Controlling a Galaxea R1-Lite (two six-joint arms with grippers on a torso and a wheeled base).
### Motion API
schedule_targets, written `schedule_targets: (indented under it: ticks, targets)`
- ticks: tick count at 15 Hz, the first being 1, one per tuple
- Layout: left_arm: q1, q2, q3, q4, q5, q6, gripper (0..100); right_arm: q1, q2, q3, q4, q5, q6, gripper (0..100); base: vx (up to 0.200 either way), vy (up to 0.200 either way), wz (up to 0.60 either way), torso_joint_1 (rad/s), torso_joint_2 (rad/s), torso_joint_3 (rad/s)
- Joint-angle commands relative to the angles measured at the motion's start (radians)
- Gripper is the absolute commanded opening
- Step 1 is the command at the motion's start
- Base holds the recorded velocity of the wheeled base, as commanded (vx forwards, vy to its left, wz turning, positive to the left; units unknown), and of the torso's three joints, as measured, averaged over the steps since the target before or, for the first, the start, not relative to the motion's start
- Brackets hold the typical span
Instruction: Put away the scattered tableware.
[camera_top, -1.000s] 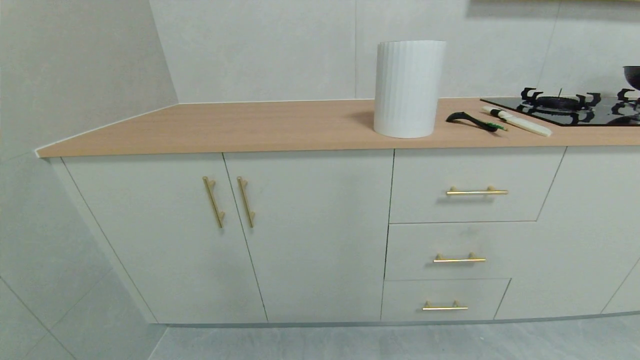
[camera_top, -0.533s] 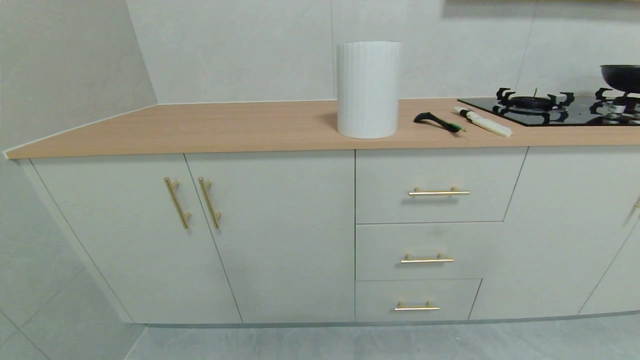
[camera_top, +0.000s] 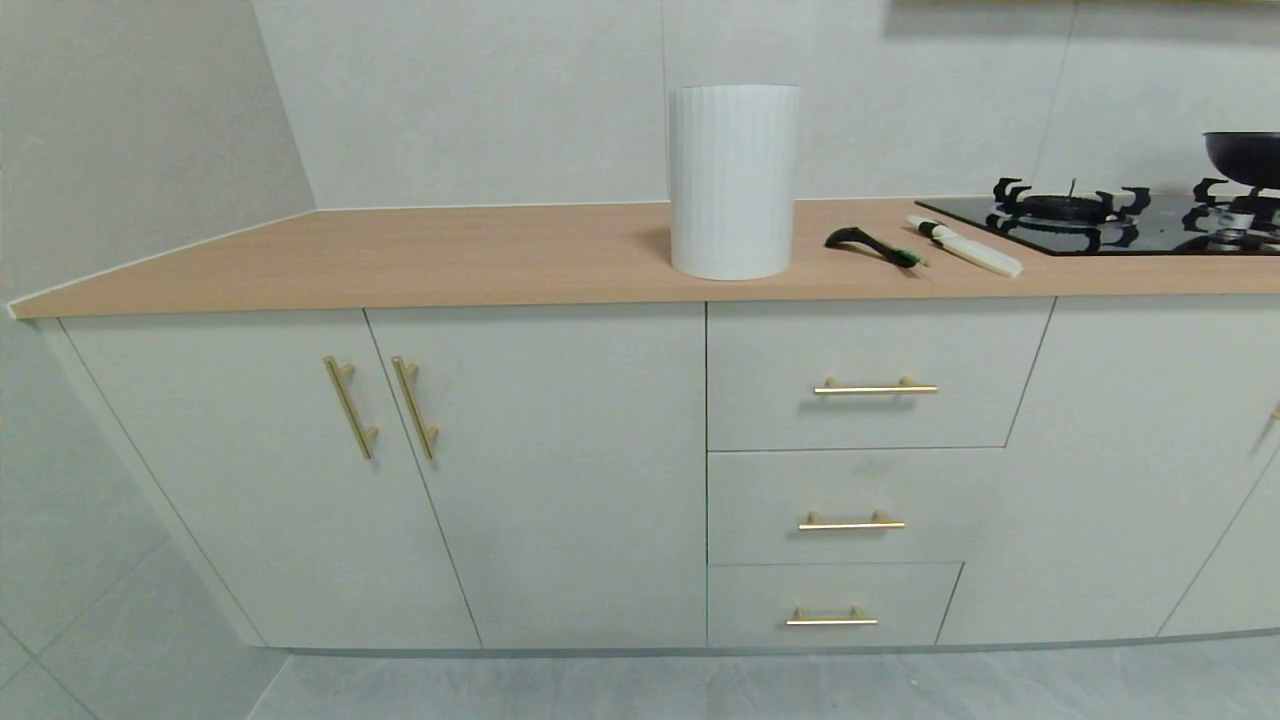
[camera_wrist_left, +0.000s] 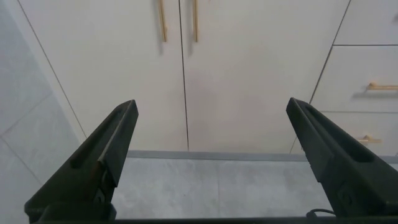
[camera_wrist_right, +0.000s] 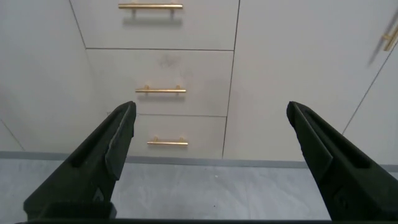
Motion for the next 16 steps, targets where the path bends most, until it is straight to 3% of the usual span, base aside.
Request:
schedule_targets:
  ticks: [1, 12, 14, 16]
  targets:
    - [0.0, 0.0, 0.0, 0.0, -0.001, 0.0, 100, 0.0, 0.002, 0.0, -0.001, 0.0, 0.0, 100, 0.2, 0.0, 0.0, -0.002, 0.0, 0.012]
    - [0.0, 0.0, 0.0, -0.001, -0.001, 0.001, 100, 0.0, 0.002, -0.031, -0.012, -0.02, 0.026, 100, 0.0, 0.0, 0.0, 0.0, 0.0, 0.0]
    - [0.0, 0.0, 0.0, -0.001, -0.001, 0.001, 100, 0.029, 0.097, -0.149, 0.003, -0.011, 0.066, 100, 0.0, 0.0, 0.0, 0.0, 0.0, 0.0]
    - [0.0, 0.0, 0.0, -0.001, -0.001, 0.001, 100, 0.095, 0.278, -0.179, 0.011, 0.055, 0.058, 100, 0.0, 0.0, 0.0, 0.0, 0.0, 0.0]
